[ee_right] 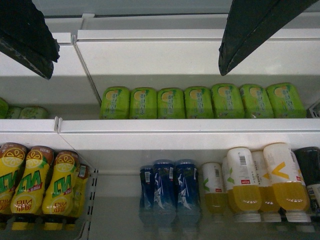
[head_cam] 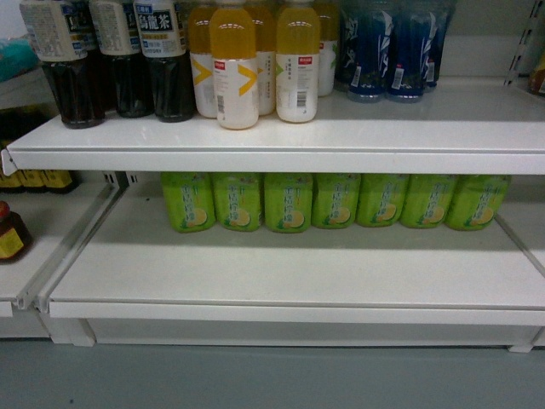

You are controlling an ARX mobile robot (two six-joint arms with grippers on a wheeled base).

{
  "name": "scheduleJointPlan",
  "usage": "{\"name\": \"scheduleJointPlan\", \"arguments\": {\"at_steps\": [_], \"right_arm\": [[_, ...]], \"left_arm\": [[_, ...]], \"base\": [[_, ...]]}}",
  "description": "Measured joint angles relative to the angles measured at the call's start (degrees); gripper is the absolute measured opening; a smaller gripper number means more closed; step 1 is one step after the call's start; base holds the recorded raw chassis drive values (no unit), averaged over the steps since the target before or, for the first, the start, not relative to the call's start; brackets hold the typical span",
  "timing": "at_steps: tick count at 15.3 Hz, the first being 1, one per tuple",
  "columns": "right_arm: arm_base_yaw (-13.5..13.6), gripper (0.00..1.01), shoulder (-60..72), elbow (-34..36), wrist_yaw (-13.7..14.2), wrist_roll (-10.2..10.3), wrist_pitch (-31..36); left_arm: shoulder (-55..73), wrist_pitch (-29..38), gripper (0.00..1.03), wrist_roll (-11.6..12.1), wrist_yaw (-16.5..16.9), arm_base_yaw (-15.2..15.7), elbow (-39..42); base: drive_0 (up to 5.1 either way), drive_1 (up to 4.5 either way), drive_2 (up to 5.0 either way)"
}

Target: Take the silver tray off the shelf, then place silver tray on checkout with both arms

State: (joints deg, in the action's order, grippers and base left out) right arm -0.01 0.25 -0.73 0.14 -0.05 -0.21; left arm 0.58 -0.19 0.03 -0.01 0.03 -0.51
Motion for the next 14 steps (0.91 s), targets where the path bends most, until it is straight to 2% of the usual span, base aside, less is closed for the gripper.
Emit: {"name": "scheduleJointPlan", "arguments": {"at_steps": [14], "right_arm": [[0.00,0.98,0.00,0.00,-0.02,0.00,0.00]], "left_arm": [[0.00,0.00,0.98,0.00,0.00,0.00,0.00]], "base": [[0.0,0.00,0.0]]}}
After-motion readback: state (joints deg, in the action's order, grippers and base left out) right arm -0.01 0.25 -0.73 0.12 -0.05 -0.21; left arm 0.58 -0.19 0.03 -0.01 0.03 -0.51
